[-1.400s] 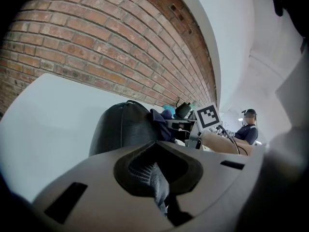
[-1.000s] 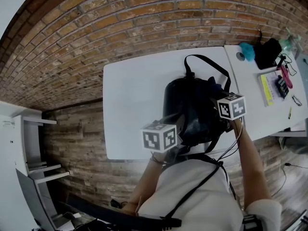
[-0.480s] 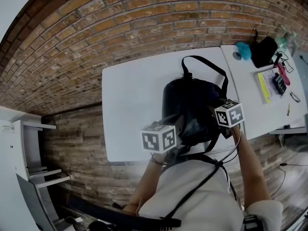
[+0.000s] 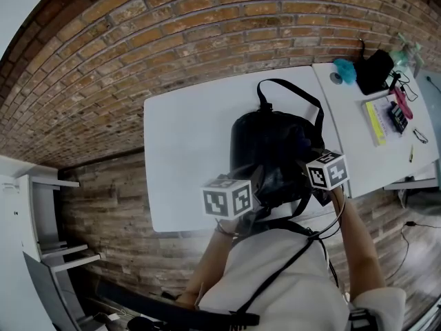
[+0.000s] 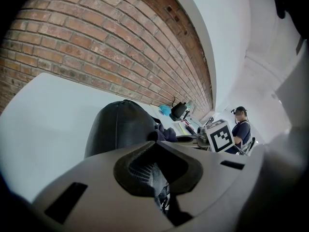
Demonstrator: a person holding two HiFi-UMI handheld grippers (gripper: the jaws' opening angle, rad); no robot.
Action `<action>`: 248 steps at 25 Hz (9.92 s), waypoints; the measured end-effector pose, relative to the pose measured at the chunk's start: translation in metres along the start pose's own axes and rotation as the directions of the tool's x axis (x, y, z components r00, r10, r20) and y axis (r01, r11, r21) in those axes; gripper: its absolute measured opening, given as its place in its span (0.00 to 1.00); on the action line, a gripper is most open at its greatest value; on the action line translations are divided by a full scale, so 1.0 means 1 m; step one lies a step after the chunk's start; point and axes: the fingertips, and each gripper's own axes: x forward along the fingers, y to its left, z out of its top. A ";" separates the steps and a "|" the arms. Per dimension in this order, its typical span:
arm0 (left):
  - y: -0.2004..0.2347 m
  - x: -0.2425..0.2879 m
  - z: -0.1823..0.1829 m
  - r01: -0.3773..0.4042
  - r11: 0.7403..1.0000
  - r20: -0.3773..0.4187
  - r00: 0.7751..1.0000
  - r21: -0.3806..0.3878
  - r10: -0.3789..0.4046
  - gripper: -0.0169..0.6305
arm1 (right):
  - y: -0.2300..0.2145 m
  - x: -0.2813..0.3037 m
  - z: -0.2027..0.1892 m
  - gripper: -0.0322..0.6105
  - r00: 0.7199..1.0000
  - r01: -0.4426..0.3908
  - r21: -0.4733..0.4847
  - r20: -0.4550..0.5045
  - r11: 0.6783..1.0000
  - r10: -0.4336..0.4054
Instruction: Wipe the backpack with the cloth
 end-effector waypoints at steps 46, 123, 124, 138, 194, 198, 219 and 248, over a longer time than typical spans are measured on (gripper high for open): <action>-0.006 0.008 -0.003 0.034 0.999 -0.033 0.999 0.023 -0.034 0.03 | 0.053 -0.026 -0.076 0.16 0.991 -0.098 0.090 -0.081 0.991 0.105; -0.017 0.037 0.000 0.041 0.999 -0.067 0.997 0.035 -0.038 0.03 | -0.121 0.010 0.001 0.16 0.951 0.302 -0.031 -0.064 0.953 -0.303; -0.017 0.038 -0.001 0.042 0.998 -0.071 0.997 0.037 -0.039 0.03 | -0.119 0.009 0.000 0.16 0.952 0.298 -0.029 -0.064 0.954 -0.299; -0.026 0.046 -0.008 0.065 0.995 -0.108 0.993 0.076 -0.056 0.03 | -0.086 0.003 -0.020 0.16 0.970 0.230 -0.016 -0.076 0.973 -0.231; -0.023 0.051 -0.018 0.056 0.996 -0.121 0.992 0.068 -0.048 0.03 | -0.027 -0.026 -0.078 0.16 0.985 0.147 0.071 -0.100 0.987 -0.140; -0.025 0.052 -0.017 0.060 0.996 -0.119 0.992 0.063 -0.053 0.03 | -0.025 -0.029 -0.082 0.16 0.986 0.140 0.082 -0.101 0.987 -0.132; -0.025 0.056 -0.018 0.063 0.996 -0.132 0.990 0.063 -0.054 0.03 | -0.002 -0.035 -0.100 0.16 0.990 0.087 0.119 -0.122 0.989 -0.073; -0.024 0.049 -0.020 0.075 0.995 -0.132 0.989 0.071 -0.065 0.03 | 0.027 -0.043 -0.113 0.16 0.983 0.020 0.112 -0.186 0.994 0.001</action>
